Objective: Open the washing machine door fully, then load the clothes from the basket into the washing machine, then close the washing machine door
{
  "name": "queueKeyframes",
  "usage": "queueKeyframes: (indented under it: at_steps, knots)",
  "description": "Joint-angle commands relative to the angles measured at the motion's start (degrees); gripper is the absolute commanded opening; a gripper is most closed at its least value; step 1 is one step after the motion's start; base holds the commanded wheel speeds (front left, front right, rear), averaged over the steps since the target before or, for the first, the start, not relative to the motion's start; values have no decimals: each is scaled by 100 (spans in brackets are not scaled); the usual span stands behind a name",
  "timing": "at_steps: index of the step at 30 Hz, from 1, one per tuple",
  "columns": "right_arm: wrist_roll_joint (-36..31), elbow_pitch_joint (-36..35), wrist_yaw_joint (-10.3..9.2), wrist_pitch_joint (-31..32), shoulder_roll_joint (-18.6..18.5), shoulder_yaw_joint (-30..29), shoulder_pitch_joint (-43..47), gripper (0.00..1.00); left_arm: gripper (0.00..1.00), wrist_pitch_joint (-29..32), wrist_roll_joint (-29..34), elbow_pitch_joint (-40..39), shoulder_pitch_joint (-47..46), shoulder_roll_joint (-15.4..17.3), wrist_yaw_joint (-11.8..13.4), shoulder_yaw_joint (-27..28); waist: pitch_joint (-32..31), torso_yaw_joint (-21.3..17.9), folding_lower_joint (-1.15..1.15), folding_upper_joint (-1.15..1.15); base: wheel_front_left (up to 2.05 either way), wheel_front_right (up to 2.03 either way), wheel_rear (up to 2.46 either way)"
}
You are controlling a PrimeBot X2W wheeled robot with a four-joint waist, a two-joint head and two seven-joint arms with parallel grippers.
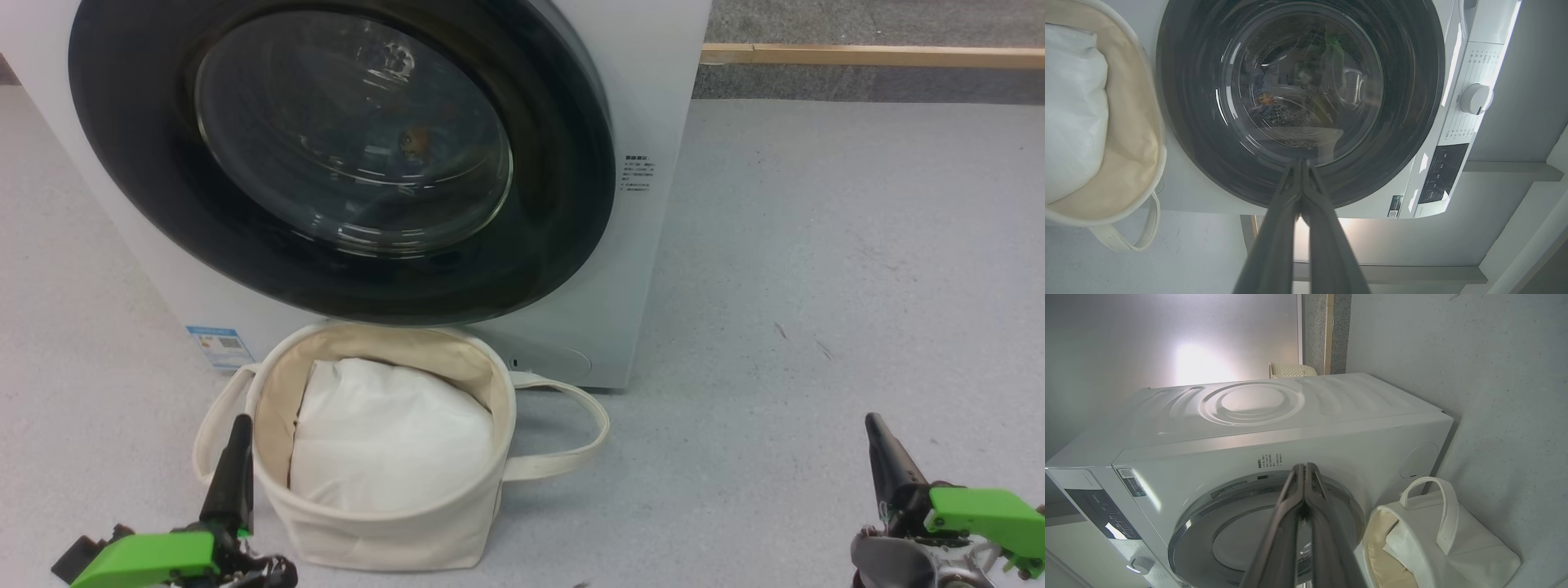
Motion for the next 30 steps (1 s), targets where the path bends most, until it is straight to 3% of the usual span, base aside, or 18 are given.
queueKeyframes:
  at_steps: [1,30]
  knots:
    - [23,-210,0,50,-21,121,-253,0,0,48,-15,-224,-162,33,-9,203,0,0,0,0,0,0,0]
    - [23,-210,0,50,-21,121,-253,0,0,48,-14,-224,-162,33,-9,203,0,0,0,0,0,0,0]
